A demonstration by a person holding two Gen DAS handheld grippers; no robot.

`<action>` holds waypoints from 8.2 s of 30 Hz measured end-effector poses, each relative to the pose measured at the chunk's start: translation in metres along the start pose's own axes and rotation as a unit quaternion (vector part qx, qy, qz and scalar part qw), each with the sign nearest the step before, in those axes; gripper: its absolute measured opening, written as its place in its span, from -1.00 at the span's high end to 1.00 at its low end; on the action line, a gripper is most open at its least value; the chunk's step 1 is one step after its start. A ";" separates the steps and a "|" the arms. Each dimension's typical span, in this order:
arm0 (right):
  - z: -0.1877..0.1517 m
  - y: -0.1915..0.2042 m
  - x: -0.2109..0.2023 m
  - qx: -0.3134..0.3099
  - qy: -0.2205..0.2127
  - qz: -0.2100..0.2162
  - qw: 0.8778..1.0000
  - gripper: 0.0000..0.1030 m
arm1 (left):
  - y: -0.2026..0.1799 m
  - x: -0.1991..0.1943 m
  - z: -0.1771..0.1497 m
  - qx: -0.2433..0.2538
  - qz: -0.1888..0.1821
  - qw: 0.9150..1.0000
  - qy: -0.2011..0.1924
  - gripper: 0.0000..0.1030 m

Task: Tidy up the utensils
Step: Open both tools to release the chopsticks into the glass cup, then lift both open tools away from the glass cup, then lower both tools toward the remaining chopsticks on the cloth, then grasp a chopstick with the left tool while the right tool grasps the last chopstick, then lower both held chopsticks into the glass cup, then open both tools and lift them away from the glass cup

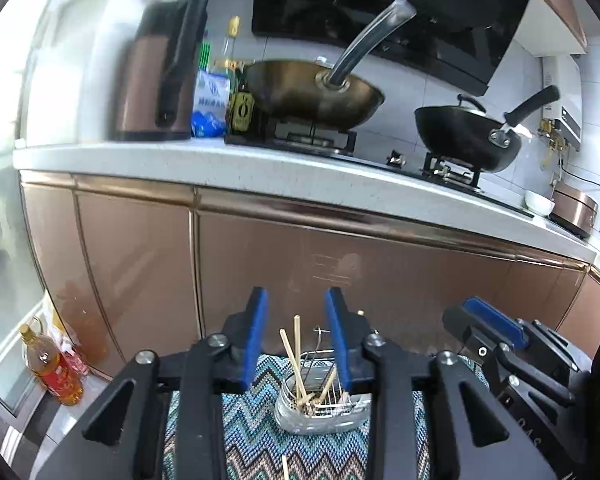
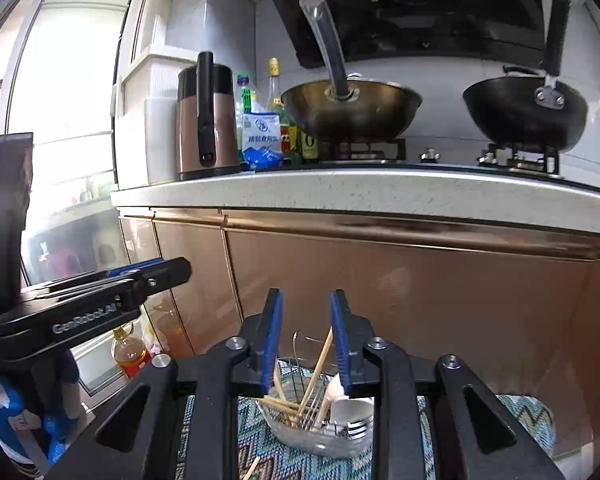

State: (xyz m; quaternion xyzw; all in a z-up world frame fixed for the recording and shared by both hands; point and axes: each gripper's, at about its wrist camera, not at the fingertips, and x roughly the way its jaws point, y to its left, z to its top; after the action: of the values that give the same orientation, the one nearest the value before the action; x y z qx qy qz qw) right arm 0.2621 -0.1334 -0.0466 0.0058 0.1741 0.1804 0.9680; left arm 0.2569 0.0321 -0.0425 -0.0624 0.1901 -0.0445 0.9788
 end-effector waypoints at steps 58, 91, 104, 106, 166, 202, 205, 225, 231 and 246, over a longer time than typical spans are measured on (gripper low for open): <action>-0.051 0.035 -0.274 0.001 -0.125 -0.265 0.956 -0.60 | -0.047 -0.222 -0.074 0.026 0.109 0.981 -0.156 -0.27; -0.063 0.040 -0.175 -0.034 0.003 -0.179 0.983 -0.59 | 0.037 -0.135 -0.082 -0.003 0.088 0.996 0.022 -0.43; -0.125 0.029 -0.037 0.019 0.222 -0.029 0.974 -0.03 | 0.104 0.010 -0.154 -0.042 -0.008 0.945 0.325 -0.22; -0.138 0.031 -0.011 0.031 0.257 -0.001 0.966 0.10 | 0.107 0.029 -0.165 -0.039 -0.013 0.934 0.355 0.00; -0.129 0.052 0.006 0.064 0.247 0.128 0.958 0.90 | 0.068 0.004 -0.148 -0.031 0.000 0.950 0.311 0.91; -0.011 -0.013 0.109 0.068 -0.076 0.038 0.994 0.90 | 0.030 0.096 0.015 -0.117 -0.026 0.989 -0.088 0.91; -0.018 -0.013 0.114 0.064 -0.077 0.032 0.994 0.90 | 0.027 0.108 0.006 -0.110 -0.012 0.990 -0.092 0.91; -0.011 -0.015 0.039 0.052 -0.115 -0.028 0.992 0.46 | 0.031 0.059 -0.003 -0.093 0.000 0.990 -0.104 0.67; 0.006 -0.006 -0.014 0.058 -0.127 -0.044 0.989 0.32 | 0.036 0.002 0.013 -0.096 0.005 0.988 -0.122 0.42; 0.009 0.024 -0.168 0.029 -0.106 -0.118 0.987 -0.28 | 0.006 -0.146 0.000 -0.040 0.055 0.992 -0.106 -0.23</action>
State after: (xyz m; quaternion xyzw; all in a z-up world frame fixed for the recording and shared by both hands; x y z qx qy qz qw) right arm 0.1100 -0.1691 0.0197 0.0326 0.0749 0.0578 0.9950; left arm 0.1226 0.0539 0.0100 -0.0955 0.0902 0.0238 0.9910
